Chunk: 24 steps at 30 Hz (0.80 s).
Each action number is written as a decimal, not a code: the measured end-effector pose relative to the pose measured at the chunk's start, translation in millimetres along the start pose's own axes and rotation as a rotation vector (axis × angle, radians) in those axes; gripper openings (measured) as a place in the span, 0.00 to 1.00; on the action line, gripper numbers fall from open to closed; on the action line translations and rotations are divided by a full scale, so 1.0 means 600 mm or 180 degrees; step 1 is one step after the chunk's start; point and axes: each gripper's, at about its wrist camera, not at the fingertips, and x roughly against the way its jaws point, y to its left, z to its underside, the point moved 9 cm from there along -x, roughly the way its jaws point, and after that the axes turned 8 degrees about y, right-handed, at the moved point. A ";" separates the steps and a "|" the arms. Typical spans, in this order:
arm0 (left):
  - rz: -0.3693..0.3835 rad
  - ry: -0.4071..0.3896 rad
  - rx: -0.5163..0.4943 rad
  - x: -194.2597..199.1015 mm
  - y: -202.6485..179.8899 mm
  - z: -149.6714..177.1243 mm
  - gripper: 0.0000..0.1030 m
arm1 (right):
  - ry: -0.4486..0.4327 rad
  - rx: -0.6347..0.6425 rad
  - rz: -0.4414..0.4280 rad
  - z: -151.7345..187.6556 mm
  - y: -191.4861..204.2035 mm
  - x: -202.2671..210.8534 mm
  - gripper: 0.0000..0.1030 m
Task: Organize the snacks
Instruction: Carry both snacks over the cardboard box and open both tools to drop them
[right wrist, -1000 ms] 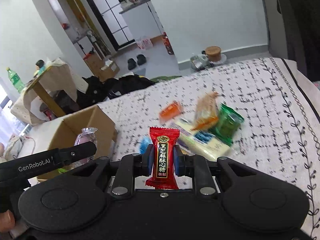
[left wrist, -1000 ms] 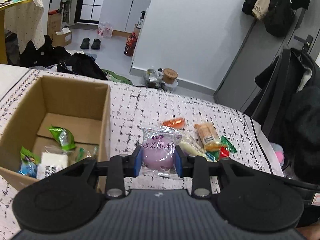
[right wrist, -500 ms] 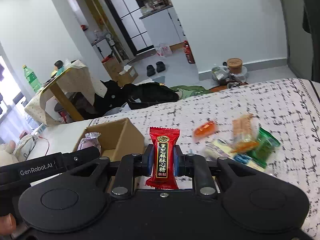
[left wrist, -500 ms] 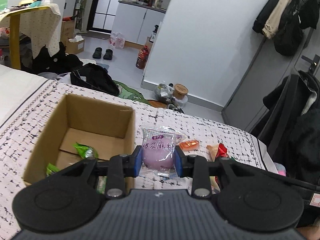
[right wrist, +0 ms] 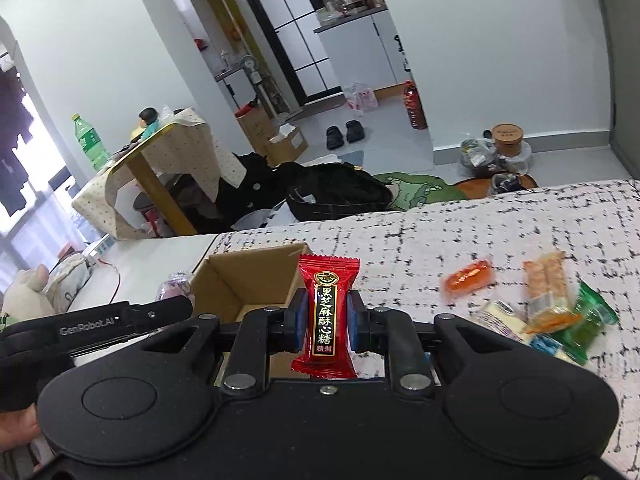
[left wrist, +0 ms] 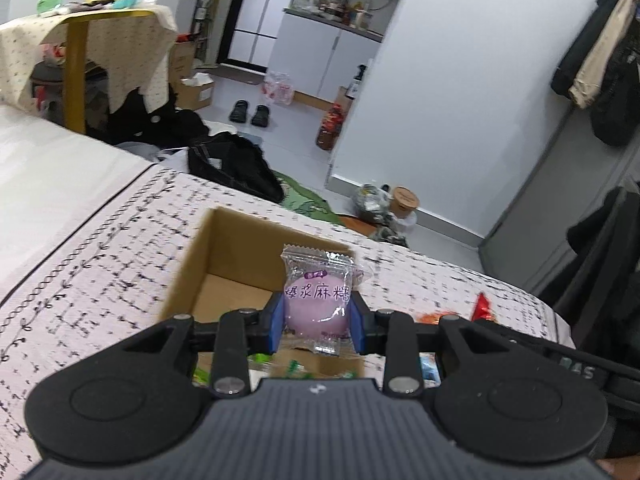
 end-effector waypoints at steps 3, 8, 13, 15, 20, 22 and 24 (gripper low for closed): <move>-0.0057 0.0014 0.0053 -0.006 0.024 -0.007 0.31 | 0.0029 0.0035 -0.0033 -0.003 0.011 -0.010 0.19; -0.0145 0.0046 0.0128 -0.013 0.053 -0.010 0.31 | 0.0090 0.0128 -0.0092 -0.007 0.037 -0.028 0.19; -0.0200 0.0095 0.0145 -0.022 0.064 -0.006 0.32 | 0.0162 0.0212 -0.0151 -0.008 0.062 -0.045 0.19; -0.0223 0.0098 0.0153 -0.022 0.067 -0.005 0.35 | 0.0181 0.0242 -0.0169 -0.009 0.074 -0.053 0.19; -0.0215 0.0096 0.0197 -0.009 0.073 -0.005 0.44 | 0.0221 0.0264 -0.0224 -0.009 0.092 -0.065 0.19; -0.0221 0.0087 0.0194 -0.004 0.075 -0.006 0.48 | 0.0232 0.0270 -0.0265 -0.008 0.098 -0.069 0.20; -0.0226 0.0082 0.0179 0.001 0.076 -0.004 0.54 | 0.0233 0.0241 -0.0322 -0.011 0.103 -0.072 0.26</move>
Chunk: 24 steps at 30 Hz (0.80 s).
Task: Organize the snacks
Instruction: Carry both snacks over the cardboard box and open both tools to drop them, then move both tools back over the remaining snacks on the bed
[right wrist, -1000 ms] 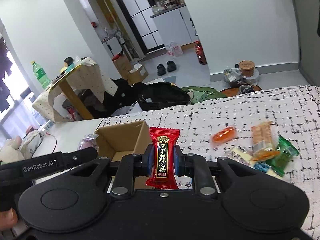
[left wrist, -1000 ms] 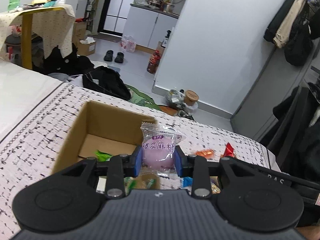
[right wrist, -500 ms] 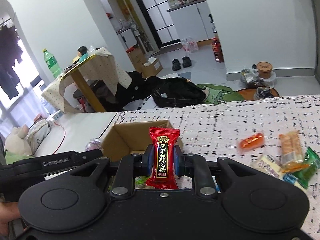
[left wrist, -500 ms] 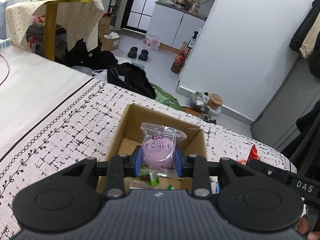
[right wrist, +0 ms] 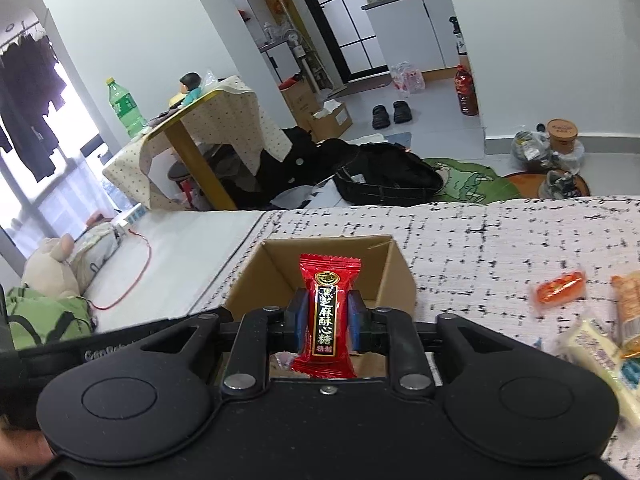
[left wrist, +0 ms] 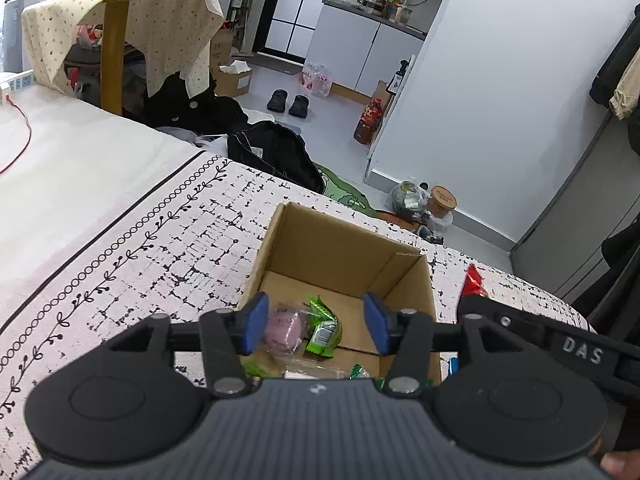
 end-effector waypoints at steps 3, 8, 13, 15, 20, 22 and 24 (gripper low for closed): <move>-0.0003 0.0009 -0.0015 0.003 0.000 0.001 0.57 | -0.0029 -0.0029 -0.0095 -0.001 0.002 0.006 0.42; -0.0023 0.0036 -0.0006 0.008 -0.002 0.003 0.69 | -0.0075 -0.0059 0.0007 0.004 -0.017 0.027 0.51; -0.0064 0.0030 0.0031 0.011 -0.010 0.006 0.77 | -0.0209 -0.0125 0.0132 0.005 -0.043 0.057 0.77; -0.0074 0.0025 0.0021 0.011 -0.017 0.008 0.81 | -0.0233 -0.0111 0.0182 0.007 -0.053 0.069 0.81; -0.0032 -0.0028 -0.0034 0.013 -0.042 0.015 0.95 | -0.0359 0.0044 0.0384 0.014 -0.072 0.104 0.94; -0.0001 -0.0041 -0.0085 0.012 -0.057 0.018 1.00 | -0.0410 0.0088 0.0446 0.017 -0.081 0.118 0.95; 0.0032 -0.0045 -0.0118 0.010 -0.070 0.021 1.00 | -0.0417 0.0093 0.0473 0.019 -0.090 0.125 0.96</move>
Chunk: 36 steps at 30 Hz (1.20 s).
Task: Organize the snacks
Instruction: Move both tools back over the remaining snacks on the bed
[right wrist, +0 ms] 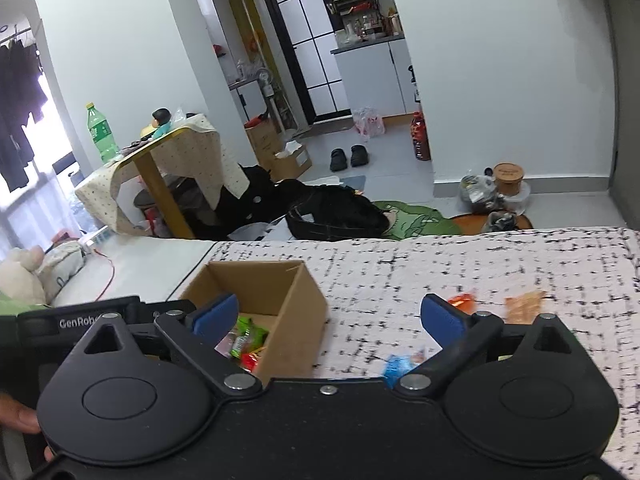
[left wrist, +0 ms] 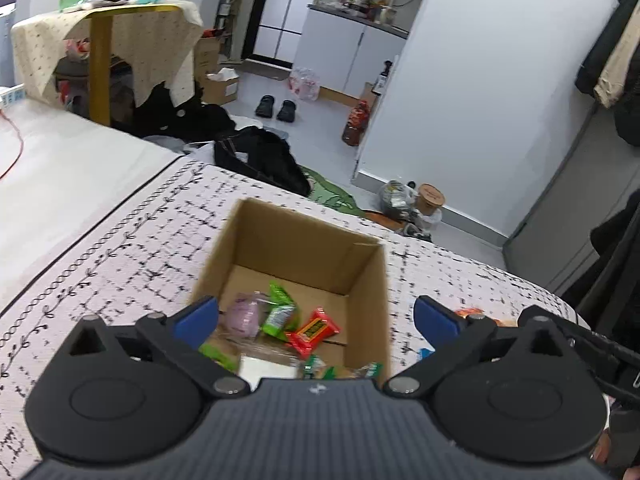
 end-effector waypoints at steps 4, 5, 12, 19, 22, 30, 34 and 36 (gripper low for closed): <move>0.0073 -0.0018 -0.0066 0.000 -0.027 0.003 1.00 | -0.0028 -0.0073 0.0006 0.009 -0.019 0.013 1.00; 0.0091 -0.0019 -0.0085 0.001 -0.033 0.004 1.00 | -0.0034 -0.0102 -0.0013 0.013 -0.023 0.017 1.00; 0.0259 -0.0035 -0.0186 0.002 -0.083 0.019 1.00 | -0.0051 -0.0153 0.0081 0.042 -0.057 0.045 1.00; 0.0338 -0.0029 -0.0322 0.003 -0.131 0.032 1.00 | -0.0140 -0.0366 0.0327 0.060 -0.125 0.074 1.00; 0.0377 -0.0010 -0.0370 0.006 -0.150 0.040 1.00 | -0.0091 -0.0494 0.0382 0.072 -0.151 0.076 1.00; 0.0447 0.0142 -0.0518 -0.018 -0.188 0.072 1.00 | -0.0074 -0.0546 0.0484 0.093 -0.185 0.083 0.99; 0.0489 0.0173 -0.0557 -0.025 -0.206 0.085 1.00 | -0.0032 -0.0564 0.0441 0.099 -0.198 0.082 0.89; 0.0497 0.0197 -0.0561 -0.030 -0.213 0.087 0.99 | -0.0009 -0.0565 0.0428 0.102 -0.204 0.079 0.83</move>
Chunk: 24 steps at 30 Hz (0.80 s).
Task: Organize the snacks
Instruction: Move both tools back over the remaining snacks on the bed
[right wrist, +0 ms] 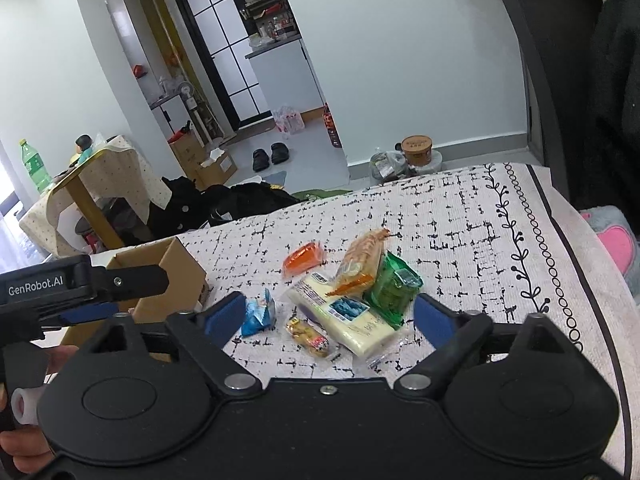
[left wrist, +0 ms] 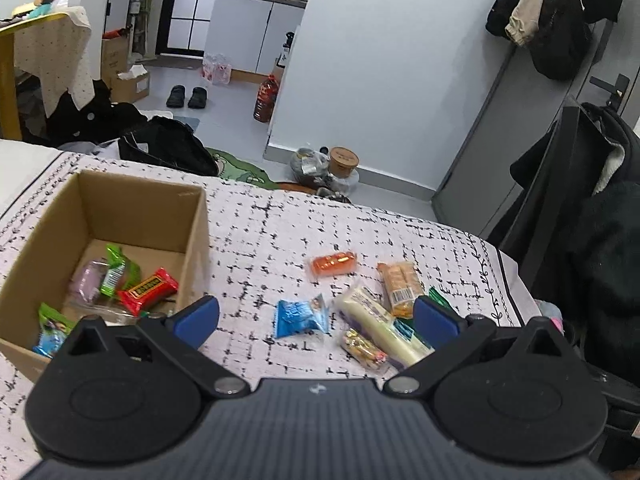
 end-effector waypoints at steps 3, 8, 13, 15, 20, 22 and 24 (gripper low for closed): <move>0.0040 0.0043 -0.0026 -0.012 -0.009 0.005 0.98 | 0.0018 0.0002 -0.0024 0.002 -0.007 -0.004 0.76; 0.0156 0.0129 0.0009 -0.035 -0.024 0.014 0.92 | 0.0085 0.0018 -0.0092 0.006 -0.016 -0.019 0.61; 0.0180 0.0213 0.0053 -0.061 -0.031 0.025 0.81 | 0.0123 0.0050 -0.0125 0.005 -0.020 -0.037 0.59; 0.0184 0.0246 0.0057 -0.073 -0.034 0.029 0.75 | 0.0131 0.0058 -0.0179 0.004 -0.020 -0.045 0.59; 0.0189 0.0323 0.0075 -0.105 -0.040 0.039 0.58 | 0.0212 0.0108 -0.0263 0.004 -0.024 -0.072 0.50; 0.0184 0.0359 0.0093 -0.117 -0.040 0.042 0.53 | 0.0248 0.0171 -0.0285 0.006 -0.022 -0.084 0.50; 0.0183 0.0373 0.0120 -0.126 -0.039 0.044 0.49 | 0.0267 0.0207 -0.0298 0.007 -0.021 -0.096 0.50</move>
